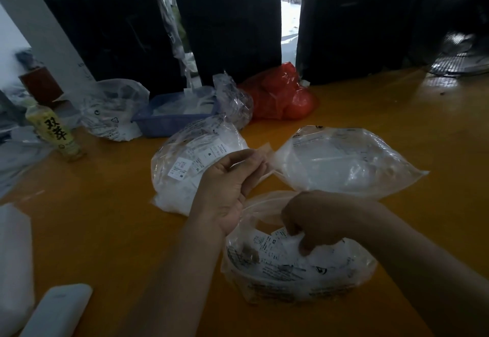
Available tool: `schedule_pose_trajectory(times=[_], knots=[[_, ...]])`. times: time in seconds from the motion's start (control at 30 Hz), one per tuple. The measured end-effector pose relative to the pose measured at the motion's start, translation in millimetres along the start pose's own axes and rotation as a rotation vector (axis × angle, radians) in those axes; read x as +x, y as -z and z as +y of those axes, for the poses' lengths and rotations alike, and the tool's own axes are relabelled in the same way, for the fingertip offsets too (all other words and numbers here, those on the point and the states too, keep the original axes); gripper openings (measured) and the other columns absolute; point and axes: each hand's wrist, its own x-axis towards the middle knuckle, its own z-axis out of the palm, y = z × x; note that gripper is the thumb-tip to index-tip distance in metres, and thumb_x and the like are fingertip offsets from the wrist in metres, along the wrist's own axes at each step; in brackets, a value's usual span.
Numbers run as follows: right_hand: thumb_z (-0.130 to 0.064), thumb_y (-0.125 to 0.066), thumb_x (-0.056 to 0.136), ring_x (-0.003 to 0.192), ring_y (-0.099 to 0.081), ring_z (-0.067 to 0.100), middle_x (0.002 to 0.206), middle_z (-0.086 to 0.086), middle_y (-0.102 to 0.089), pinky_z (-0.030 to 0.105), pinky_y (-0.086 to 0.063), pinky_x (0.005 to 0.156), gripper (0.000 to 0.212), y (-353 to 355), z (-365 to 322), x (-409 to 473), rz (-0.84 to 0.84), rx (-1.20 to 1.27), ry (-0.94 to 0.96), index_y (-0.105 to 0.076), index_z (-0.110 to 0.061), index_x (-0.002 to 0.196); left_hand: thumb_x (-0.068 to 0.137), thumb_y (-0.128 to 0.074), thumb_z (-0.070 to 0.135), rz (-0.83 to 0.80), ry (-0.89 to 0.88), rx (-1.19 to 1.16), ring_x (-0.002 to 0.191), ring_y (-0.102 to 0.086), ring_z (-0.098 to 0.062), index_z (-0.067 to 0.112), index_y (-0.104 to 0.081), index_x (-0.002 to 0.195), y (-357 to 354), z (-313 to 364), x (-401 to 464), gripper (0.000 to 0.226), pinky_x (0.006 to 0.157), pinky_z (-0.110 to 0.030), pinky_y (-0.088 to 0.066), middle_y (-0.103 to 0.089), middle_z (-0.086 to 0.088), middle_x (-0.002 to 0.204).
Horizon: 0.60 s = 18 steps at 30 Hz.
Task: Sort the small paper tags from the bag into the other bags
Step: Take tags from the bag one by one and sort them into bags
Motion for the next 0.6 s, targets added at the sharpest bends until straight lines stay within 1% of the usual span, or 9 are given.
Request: schedule_pose_trajectory(times=[0.07, 0.1, 0.17, 0.2, 0.23, 0.3, 0.37, 0.47, 0.6], knots=[[-0.042, -0.068, 0.094, 0.067, -0.052, 0.006, 0.101, 0.002, -0.071, 0.020, -0.038, 0.060, 0.034, 4, 6, -1, 0.029, -0.001, 0.006, -0.073, -0.013, 0.111, 0.070, -0.079, 0.004, 0.009, 0.005, -0.002, 0.090, -0.079, -0.028, -0.001, -0.073, 0.093, 0, 0, 0, 0.025, 0.070, -0.023, -0.063, -0.078, -0.019, 0.093], [-0.044, -0.066, 0.096, 0.065, -0.053, 0.004, 0.098, 0.001, -0.072, 0.019, -0.043, 0.063, 0.033, 6, 9, -2, 0.051, 0.033, 0.007, -0.073, -0.015, 0.109, 0.070, -0.079, 0.004, 0.009, 0.008, -0.001, 0.092, -0.079, -0.028, -0.001, -0.073, 0.094, 0, 0, 0, 0.024, 0.070, -0.023, -0.063, -0.078, -0.020, 0.095], [-0.047, -0.063, 0.097, 0.080, -0.066, 0.008, 0.101, -0.003, -0.074, 0.029, -0.055, 0.081, 0.032, 9, 20, -7, 0.129, 0.171, 0.029, -0.073, -0.020, 0.112, 0.071, -0.078, 0.004, 0.007, 0.010, 0.002, 0.095, -0.078, -0.029, -0.001, -0.073, 0.095, 0, 0, 0, 0.025, 0.072, -0.024, -0.063, -0.078, -0.020, 0.098], [-0.048, -0.063, 0.096, 0.088, -0.069, 0.009, 0.103, -0.006, -0.074, 0.033, -0.056, 0.087, 0.031, 11, 26, -10, 0.178, 0.245, 0.049, -0.074, -0.024, 0.113, 0.072, -0.078, 0.004, 0.005, 0.007, 0.001, 0.096, -0.078, -0.030, -0.001, -0.073, 0.095, 0, 1, 0, 0.025, 0.072, -0.024, -0.063, -0.078, -0.020, 0.099], [-0.050, -0.064, 0.095, 0.089, -0.069, 0.005, 0.102, -0.011, -0.074, 0.032, -0.056, 0.087, 0.030, 13, 32, -13, 0.219, 0.308, 0.066, -0.074, -0.028, 0.112, 0.072, -0.078, 0.004, 0.005, 0.001, -0.002, 0.097, -0.078, -0.030, -0.001, -0.073, 0.096, 1, 1, 0, 0.025, 0.073, -0.023, -0.063, -0.078, -0.020, 0.099], [-0.054, -0.066, 0.091, 0.079, -0.068, -0.001, 0.093, -0.020, -0.073, 0.025, -0.053, 0.076, 0.026, 16, 43, -18, 0.276, 0.424, 0.090, -0.075, -0.035, 0.105, 0.073, -0.077, 0.005, 0.005, -0.007, -0.009, 0.096, -0.078, -0.031, 0.000, -0.072, 0.099, 1, 2, 0, 0.028, 0.073, -0.023, -0.063, -0.078, -0.021, 0.100], [-0.057, -0.066, 0.090, 0.073, -0.069, 0.000, 0.087, -0.021, -0.073, 0.022, -0.051, 0.071, 0.023, 17, 52, -22, 0.327, 0.538, 0.097, -0.075, -0.038, 0.098, 0.074, -0.077, 0.006, 0.007, -0.013, -0.006, 0.097, -0.078, -0.031, 0.000, -0.071, 0.103, 1, 2, 0, 0.030, 0.074, -0.024, -0.063, -0.078, -0.021, 0.101], [-0.056, -0.069, 0.087, 0.072, -0.069, 0.000, 0.090, -0.020, -0.074, 0.023, -0.050, 0.072, 0.024, 16, 58, -21, 0.340, 0.598, 0.085, -0.075, -0.038, 0.101, 0.074, -0.077, 0.006, 0.008, -0.018, -0.001, 0.101, -0.077, -0.032, 0.000, -0.072, 0.103, 1, 1, 1, 0.030, 0.079, -0.026, -0.064, -0.078, -0.021, 0.103], [-0.054, -0.072, 0.087, 0.072, -0.070, 0.003, 0.093, -0.008, -0.077, 0.035, -0.060, 0.079, 0.030, 11, 58, -16, 0.269, 0.536, 0.052, -0.076, -0.035, 0.110, 0.073, -0.077, 0.005, -0.003, -0.010, 0.003, 0.101, -0.077, -0.032, -0.001, -0.072, 0.100, 0, 1, 0, 0.028, 0.081, -0.028, -0.064, -0.078, -0.022, 0.103]])
